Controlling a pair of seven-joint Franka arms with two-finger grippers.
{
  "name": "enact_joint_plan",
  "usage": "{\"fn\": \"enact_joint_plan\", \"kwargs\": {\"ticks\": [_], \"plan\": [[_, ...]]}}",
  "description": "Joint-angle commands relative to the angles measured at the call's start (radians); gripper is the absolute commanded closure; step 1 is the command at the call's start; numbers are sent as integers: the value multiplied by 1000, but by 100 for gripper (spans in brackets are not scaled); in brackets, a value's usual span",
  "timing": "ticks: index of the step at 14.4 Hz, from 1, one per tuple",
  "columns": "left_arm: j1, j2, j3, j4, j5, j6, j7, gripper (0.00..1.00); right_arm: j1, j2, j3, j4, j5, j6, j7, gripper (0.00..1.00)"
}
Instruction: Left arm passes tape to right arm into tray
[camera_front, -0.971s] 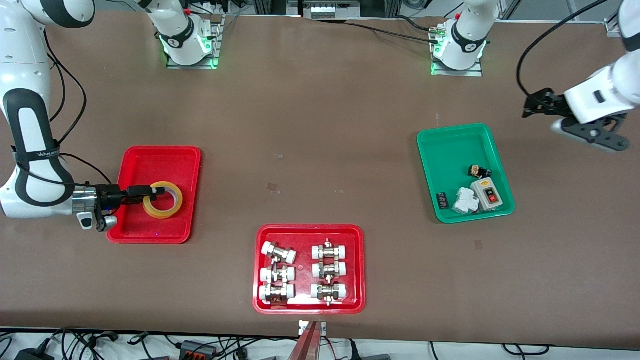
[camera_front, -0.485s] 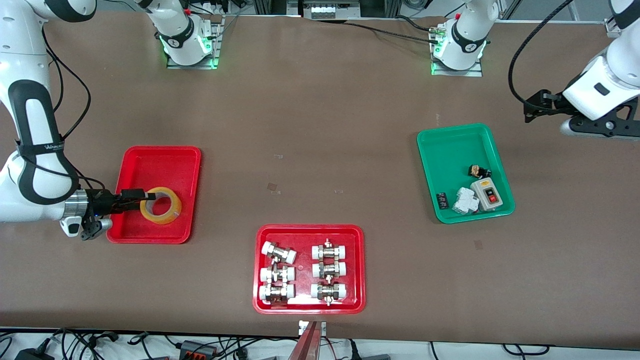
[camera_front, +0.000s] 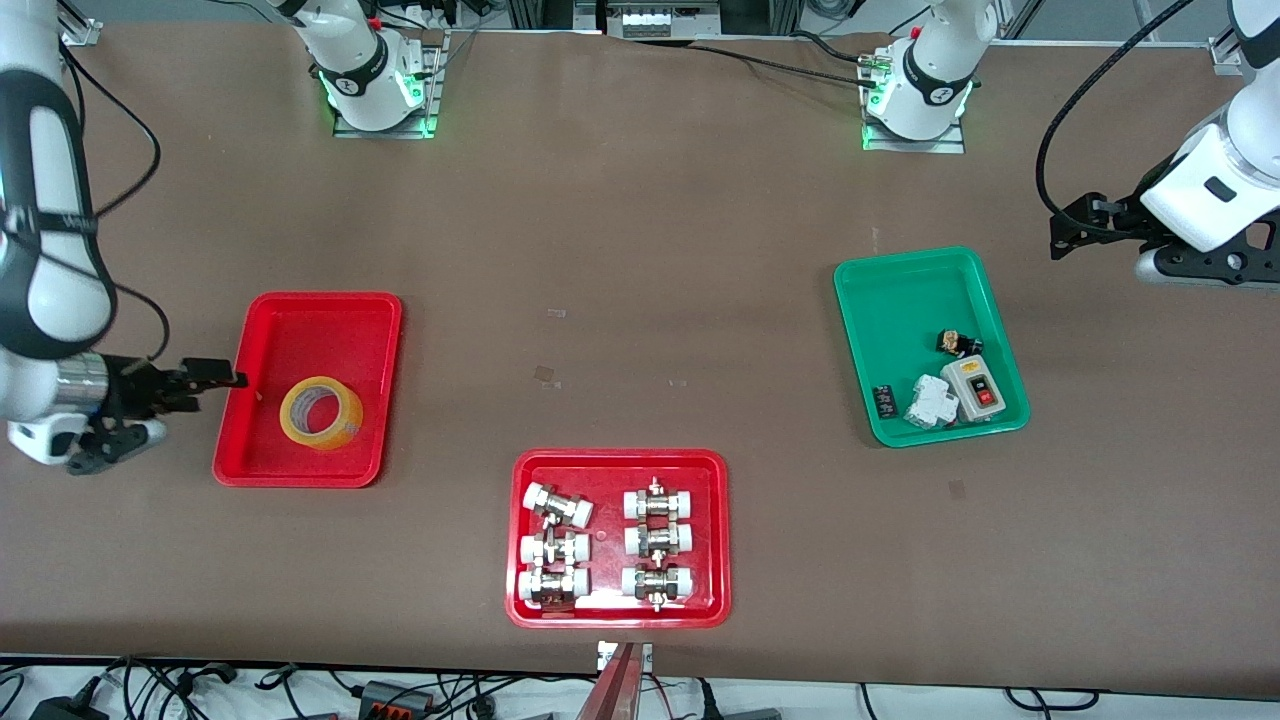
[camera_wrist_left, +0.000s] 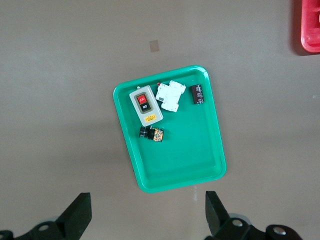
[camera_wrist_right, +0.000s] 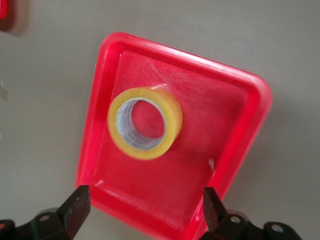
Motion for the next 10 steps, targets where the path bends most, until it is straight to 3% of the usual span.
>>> {"fn": "enact_joint_plan", "kwargs": {"ticks": [1,4,7,10], "plan": [[0,4,5,4,-13,5,-8,0,95,-88,-3,-26,-48,-54,224,0],[3,5,5,4,-13,2,3,0,155,-122,-2,90,-62,-178,415,0],[5,5,6,4,-13,2,4,0,167,-120,-9,264,-82,-295,417,0],[5,5,5,4,-14,-5,4,0,160,-123,-17,287,-162,-295,418,0]]}}
